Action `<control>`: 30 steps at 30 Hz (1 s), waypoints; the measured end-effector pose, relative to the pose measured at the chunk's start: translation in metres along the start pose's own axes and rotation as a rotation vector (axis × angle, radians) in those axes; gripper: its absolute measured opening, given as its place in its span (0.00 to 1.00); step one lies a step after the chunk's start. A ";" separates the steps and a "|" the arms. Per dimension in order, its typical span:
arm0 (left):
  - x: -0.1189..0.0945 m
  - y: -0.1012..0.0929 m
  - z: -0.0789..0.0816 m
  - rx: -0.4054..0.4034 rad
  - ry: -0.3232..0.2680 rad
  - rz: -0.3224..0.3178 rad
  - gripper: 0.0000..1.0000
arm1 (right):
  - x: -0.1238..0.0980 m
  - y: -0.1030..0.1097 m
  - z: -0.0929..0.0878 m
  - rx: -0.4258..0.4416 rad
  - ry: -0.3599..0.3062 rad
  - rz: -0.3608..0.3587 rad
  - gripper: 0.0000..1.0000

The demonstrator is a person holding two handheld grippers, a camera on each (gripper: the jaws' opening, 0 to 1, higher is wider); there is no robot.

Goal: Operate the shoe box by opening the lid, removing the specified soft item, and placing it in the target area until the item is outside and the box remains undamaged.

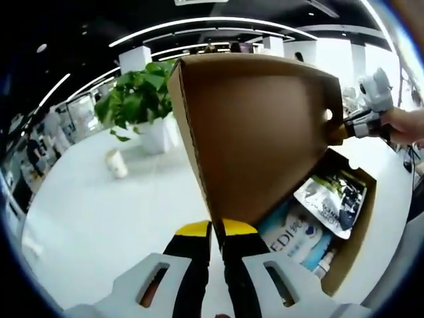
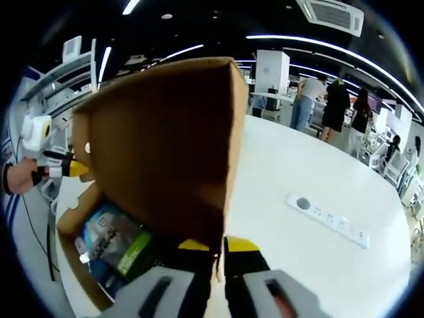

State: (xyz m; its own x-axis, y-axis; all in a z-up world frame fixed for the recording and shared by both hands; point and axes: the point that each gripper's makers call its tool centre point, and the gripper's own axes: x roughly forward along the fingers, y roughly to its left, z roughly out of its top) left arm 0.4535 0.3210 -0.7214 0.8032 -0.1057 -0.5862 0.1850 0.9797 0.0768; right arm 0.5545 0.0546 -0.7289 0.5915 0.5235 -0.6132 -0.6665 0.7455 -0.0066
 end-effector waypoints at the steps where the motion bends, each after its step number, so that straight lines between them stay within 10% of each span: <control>1: 0.000 0.000 0.000 0.001 0.000 0.000 0.03 | 0.000 0.000 0.000 0.000 0.001 0.000 0.00; 30: 0.015 0.007 0.004 0.007 0.014 0.005 0.03 | 0.010 -0.005 -0.001 -0.006 0.026 -0.016 0.00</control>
State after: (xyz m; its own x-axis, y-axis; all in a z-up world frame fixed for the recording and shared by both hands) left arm 0.4692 0.3260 -0.7259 0.7960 -0.0978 -0.5974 0.1845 0.9791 0.0854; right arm 0.5633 0.0562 -0.7361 0.5900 0.5007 -0.6334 -0.6600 0.7510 -0.0212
